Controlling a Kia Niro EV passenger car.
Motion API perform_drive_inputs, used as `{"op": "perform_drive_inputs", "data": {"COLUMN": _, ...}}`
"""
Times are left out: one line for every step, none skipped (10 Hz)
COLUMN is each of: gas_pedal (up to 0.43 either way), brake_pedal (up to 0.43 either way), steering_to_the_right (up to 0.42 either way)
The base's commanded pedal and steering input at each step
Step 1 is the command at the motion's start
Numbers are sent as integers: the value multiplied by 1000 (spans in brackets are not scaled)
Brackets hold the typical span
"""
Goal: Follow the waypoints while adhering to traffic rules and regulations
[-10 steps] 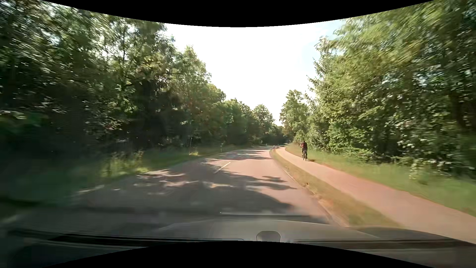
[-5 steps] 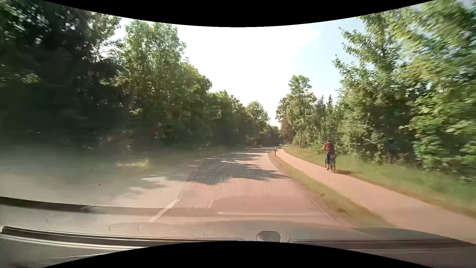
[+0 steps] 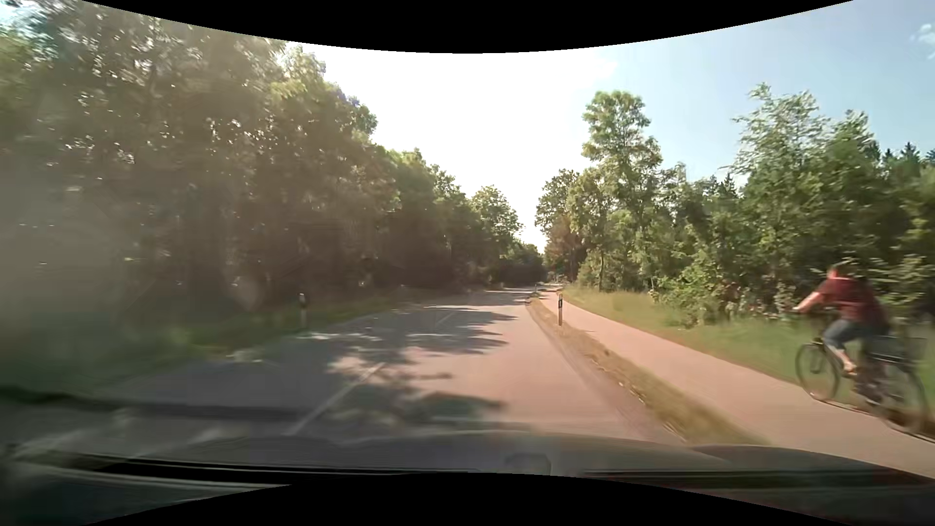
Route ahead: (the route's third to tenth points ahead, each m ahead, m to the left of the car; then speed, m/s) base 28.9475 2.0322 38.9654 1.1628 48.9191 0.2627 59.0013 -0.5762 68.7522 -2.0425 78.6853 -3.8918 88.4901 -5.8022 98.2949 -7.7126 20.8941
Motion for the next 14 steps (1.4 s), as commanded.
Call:
{"op": "perform_drive_inputs", "data": {"gas_pedal": 79, "brake_pedal": 6, "steering_to_the_right": 14}}
{"op": "perform_drive_inputs", "data": {"gas_pedal": 79, "brake_pedal": 6, "steering_to_the_right": 13}}
{"op": "perform_drive_inputs", "data": {"gas_pedal": 79, "brake_pedal": 6, "steering_to_the_right": 14}}
{"op": "perform_drive_inputs", "data": {"gas_pedal": 79, "brake_pedal": 6, "steering_to_the_right": 13}}
{"op": "perform_drive_inputs", "data": {"gas_pedal": 79, "brake_pedal": 6, "steering_to_the_right": 13}}
{"op": "perform_drive_inputs", "data": {"gas_pedal": 87, "brake_pedal": 6, "steering_to_the_right": 14}}
{"op": "perform_drive_inputs", "data": {"gas_pedal": 98, "brake_pedal": 6, "steering_to_the_right": 14}}
{"op": "perform_drive_inputs", "data": {"gas_pedal": 98, "brake_pedal": 6, "steering_to_the_right": 14}}
{"op": "perform_drive_inputs", "data": {"gas_pedal": 98, "brake_pedal": 6, "steering_to_the_right": 14}}
{"op": "perform_drive_inputs", "data": {"gas_pedal": 98, "brake_pedal": 6, "steering_to_the_right": 13}}
{"op": "perform_drive_inputs", "data": {"gas_pedal": 110, "brake_pedal": 6, "steering_to_the_right": 14}}
{"op": "perform_drive_inputs", "data": {"gas_pedal": 110, "brake_pedal": 6, "steering_to_the_right": 13}}
{"op": "perform_drive_inputs", "data": {"gas_pedal": 110, "brake_pedal": 6, "steering_to_the_right": 13}}
{"op": "perform_drive_inputs", "data": {"gas_pedal": 110, "brake_pedal": 6, "steering_to_the_right": 13}}
